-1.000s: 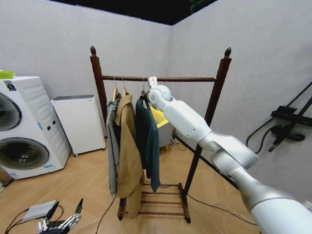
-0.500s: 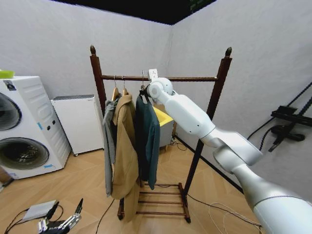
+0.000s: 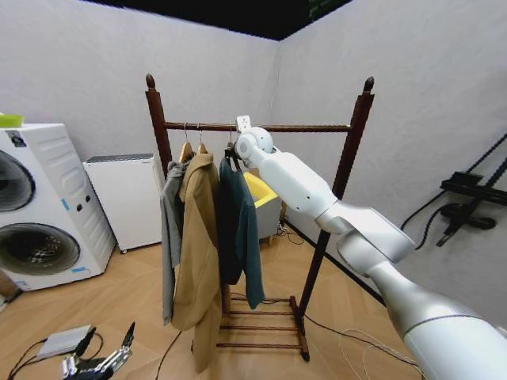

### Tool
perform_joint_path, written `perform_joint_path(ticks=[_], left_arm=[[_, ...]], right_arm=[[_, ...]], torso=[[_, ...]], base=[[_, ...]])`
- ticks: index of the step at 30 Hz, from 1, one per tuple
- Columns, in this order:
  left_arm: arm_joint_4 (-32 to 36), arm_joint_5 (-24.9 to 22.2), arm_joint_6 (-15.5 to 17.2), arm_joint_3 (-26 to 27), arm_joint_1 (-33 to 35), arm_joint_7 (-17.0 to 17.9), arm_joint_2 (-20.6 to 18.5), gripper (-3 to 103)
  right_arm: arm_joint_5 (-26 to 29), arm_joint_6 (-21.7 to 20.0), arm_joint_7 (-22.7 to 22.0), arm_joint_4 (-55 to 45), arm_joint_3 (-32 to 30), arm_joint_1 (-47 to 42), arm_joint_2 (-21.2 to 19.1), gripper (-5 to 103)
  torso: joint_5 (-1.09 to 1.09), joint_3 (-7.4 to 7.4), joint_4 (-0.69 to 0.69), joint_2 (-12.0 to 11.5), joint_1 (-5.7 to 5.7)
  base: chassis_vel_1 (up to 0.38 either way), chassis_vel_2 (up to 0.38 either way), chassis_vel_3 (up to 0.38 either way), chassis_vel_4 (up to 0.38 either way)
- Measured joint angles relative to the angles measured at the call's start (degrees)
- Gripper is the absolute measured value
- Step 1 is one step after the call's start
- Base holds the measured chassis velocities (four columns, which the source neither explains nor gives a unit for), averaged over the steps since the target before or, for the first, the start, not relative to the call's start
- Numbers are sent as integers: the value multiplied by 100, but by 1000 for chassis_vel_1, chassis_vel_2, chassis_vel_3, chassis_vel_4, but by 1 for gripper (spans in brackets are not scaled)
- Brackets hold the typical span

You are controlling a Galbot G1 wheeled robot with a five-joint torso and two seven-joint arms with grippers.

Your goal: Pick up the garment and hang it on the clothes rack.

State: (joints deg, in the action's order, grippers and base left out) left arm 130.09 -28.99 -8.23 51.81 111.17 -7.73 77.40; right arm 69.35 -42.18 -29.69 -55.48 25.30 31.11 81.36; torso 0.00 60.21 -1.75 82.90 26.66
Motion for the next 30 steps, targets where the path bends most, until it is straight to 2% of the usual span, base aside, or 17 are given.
perform_joint_path(ticks=[7,18,19,20,23,24,25,26,27,29,30], left_arm=[[0,0,0,0,0,0,0,100],[0,0,0,0,0,0,0,100],[0,0,0,0,0,0,0,100],[0,0,0,0,0,0,0,100],[0,-1,0,0,0,0,0,100],[0,-1,0,0,0,0,0,100],[0,0,0,0,0,0,0,100],[0,0,0,0,0,0,0,100],[0,-1,0,0,0,0,0,100],[0,-1,0,0,0,0,0,100],[0,0,0,0,0,0,0,100]], right_arm=[[-171,2,95,303,2,99,134,10],[-225,9,160,149,39,-30,-7,8],[-309,10,198,101,38,-58,-39,13],[-309,10,198,101,38,-58,-39,13],[-226,9,178,-409,-45,-221,-207,30],[-226,9,178,-409,-45,-221,-207,30],[-136,9,151,-532,-65,-250,-233,30],[105,9,19,-794,-121,-310,-280,40],[255,9,-105,-1034,-161,-364,-320,46],[299,9,-150,-1167,-174,-392,-344,46],[367,9,-241,-1496,-202,-462,-438,51]], torso=[[0,0,0,0,0],[0,0,0,0,0],[1,0,0,0,0],[1,0,0,0,0],[2,0,-2,0,1],[2,0,-2,0,1],[1,1,-1,0,1],[1,0,-1,0,1],[1,0,-1,0,0],[1,0,0,0,0],[0,0,1,0,0]], base=[[0,0,0,0],[0,0,0,0],[0,0,0,0],[0,0,0,0],[0,0,0,0],[0,0,0,0],[0,0,0,0],[0,0,0,0],[0,0,0,0],[0,0,0,0],[0,0,0,0]])
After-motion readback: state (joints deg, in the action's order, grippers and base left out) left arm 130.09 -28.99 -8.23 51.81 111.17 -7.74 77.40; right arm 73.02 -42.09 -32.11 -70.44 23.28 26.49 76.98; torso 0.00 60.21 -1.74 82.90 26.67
